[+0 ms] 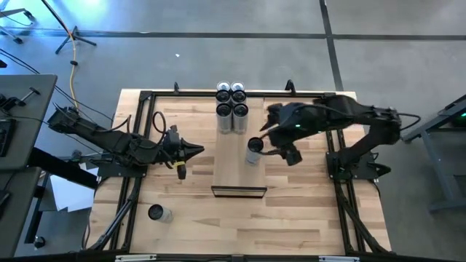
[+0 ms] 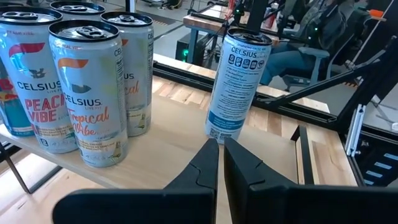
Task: Place canned beverage on shelf
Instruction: Put the right white blue soda can on the shelf
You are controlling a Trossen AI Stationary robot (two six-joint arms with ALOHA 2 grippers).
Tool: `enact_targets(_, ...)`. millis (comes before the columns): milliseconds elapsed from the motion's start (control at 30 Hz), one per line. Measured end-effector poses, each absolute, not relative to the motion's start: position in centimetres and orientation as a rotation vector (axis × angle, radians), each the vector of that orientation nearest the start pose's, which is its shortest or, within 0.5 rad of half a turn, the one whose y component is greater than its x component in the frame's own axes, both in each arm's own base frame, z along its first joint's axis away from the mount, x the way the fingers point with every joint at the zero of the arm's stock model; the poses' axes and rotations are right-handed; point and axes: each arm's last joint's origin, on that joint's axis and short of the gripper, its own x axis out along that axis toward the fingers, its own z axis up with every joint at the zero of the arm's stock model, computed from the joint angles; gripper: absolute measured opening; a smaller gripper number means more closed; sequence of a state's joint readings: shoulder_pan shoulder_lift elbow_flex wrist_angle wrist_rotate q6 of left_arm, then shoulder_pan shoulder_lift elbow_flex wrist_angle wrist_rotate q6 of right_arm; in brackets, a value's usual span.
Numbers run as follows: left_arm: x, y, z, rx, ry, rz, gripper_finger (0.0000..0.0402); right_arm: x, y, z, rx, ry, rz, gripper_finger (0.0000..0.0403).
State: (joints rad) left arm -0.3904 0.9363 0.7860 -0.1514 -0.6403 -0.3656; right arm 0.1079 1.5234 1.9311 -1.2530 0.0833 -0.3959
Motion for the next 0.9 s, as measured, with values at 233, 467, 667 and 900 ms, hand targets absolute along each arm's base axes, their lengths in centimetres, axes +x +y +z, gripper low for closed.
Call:
enact_targets(233, 19.3, -6.1, 31.2, -0.255, 0.208, 0.297, 0.0000, 30.1, 2.2, 44.0, -0.471, 0.958, 0.305, 0.0325)
enact_targets(467, 19.3, -6.1, 31.2, -0.263, 0.207, 0.297, 0.0000, 32.0, 1.9, 43.3, -0.556, 0.970, 0.412, 0.0325)
enact_targets(667, 19.3, -6.1, 31.1, -0.261, 0.217, 0.287, 0.0000, 32.7, 1.6, 42.5, -0.597, 0.992, 0.453, 0.0325)
enact_targets(900, 19.3, -6.2, 31.1, -0.265, 0.222, 0.270, 0.0000, 32.7, 1.0, 42.5, -0.602, 0.989, 0.469, 0.0325)
